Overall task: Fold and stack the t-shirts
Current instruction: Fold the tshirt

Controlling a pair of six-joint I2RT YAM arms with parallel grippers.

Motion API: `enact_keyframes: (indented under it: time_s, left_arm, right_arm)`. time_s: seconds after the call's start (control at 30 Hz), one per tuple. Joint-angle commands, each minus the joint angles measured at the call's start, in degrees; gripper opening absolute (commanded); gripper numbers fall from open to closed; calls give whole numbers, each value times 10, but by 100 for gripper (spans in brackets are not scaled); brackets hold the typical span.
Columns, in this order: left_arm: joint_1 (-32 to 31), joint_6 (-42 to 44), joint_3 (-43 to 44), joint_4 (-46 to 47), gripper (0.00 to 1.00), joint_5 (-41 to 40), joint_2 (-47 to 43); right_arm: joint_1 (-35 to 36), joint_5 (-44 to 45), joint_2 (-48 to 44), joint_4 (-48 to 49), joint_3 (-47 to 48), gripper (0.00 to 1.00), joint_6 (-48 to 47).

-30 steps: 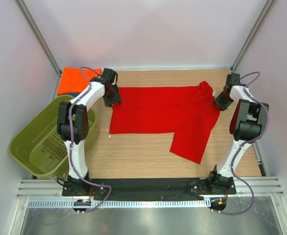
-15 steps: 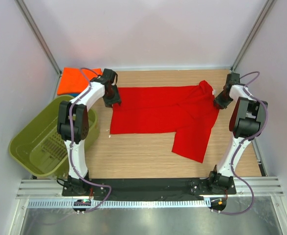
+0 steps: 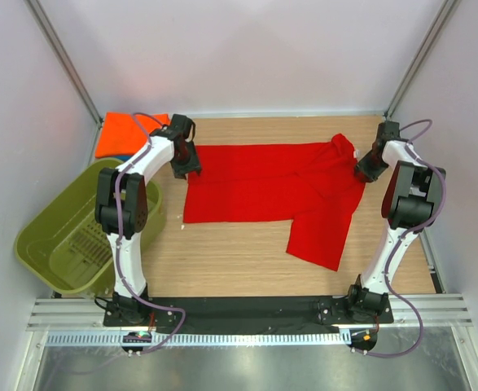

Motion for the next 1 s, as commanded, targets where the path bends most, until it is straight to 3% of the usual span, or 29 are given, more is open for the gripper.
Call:
enact_keyframes:
  time_s: [0.0,0.17,0.77,0.97]
  left_arm:
    - [4,-2,-1,8,48,-13,-7]
    - [4,0,-1,6,48,-11,-5]
    - [4,3,1,2,48,-6,-3]
    - [4,-2,1,1,48,-14,0]
  right_arm:
    - [-1,-5,-34,-8,33,36,0]
    - [-1,-6,-33,-6,33,31,0]
    - [-1,7,8,6,48,30,-7]
    - [-1,12,4,11,45,8,-9]
